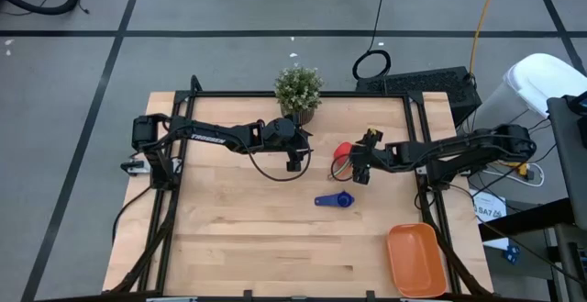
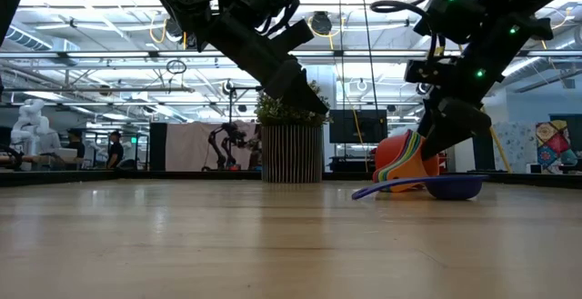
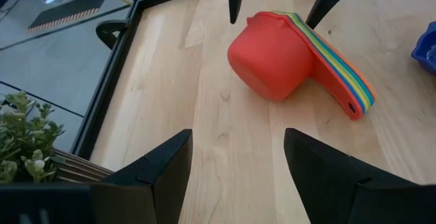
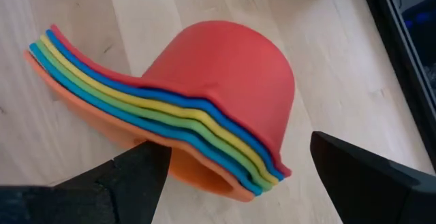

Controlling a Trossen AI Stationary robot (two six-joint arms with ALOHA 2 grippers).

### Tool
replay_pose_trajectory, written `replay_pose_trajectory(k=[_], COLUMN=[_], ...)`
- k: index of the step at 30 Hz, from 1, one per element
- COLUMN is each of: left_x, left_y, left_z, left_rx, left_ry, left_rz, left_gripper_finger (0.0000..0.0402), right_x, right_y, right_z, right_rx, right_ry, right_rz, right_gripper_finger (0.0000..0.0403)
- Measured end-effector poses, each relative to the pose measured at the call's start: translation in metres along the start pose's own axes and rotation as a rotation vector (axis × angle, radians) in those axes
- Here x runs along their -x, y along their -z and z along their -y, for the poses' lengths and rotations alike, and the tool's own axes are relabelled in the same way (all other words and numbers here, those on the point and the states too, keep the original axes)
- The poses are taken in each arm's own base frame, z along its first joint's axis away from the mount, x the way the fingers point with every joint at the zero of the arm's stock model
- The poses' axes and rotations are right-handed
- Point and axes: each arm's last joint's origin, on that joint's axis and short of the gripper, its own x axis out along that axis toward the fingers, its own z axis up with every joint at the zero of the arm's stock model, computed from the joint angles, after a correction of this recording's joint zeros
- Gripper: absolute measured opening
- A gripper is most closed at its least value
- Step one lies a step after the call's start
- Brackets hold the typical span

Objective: Nest measuring cups in basket
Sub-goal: Put the nested measuring cups into the orange bin

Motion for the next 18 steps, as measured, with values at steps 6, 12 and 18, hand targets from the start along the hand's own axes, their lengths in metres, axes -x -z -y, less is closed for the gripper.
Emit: replay_pose_trajectory(k=[6,12,18], left_x=[0.0001,0.0005,0.0007], left_y=[-0.0004,-0.002,-0.003], left_z=[0.0011,0.0053,0.0074], left_rx=[0.003,-0.003,0.0], left_ry=[0.002,0.011,0.015], left_rz=[0.001,0.006,0.01], left_gripper_finger=[0.0234,0.0234,0.0234], right_x=[-0.0018,-0.003,-0.0044], right_y=[0.0002,0.0003,0.0004], right_z=[0.0026,0.0045,0.0068], right_rx=[-0.013,-0.01,-0.019], right_ry=[-0.035,-0.057,-0.071], right_rz=[-0.01,-0.015,-0.02], right_gripper_finger=[0.0335,0.0309,0.0285])
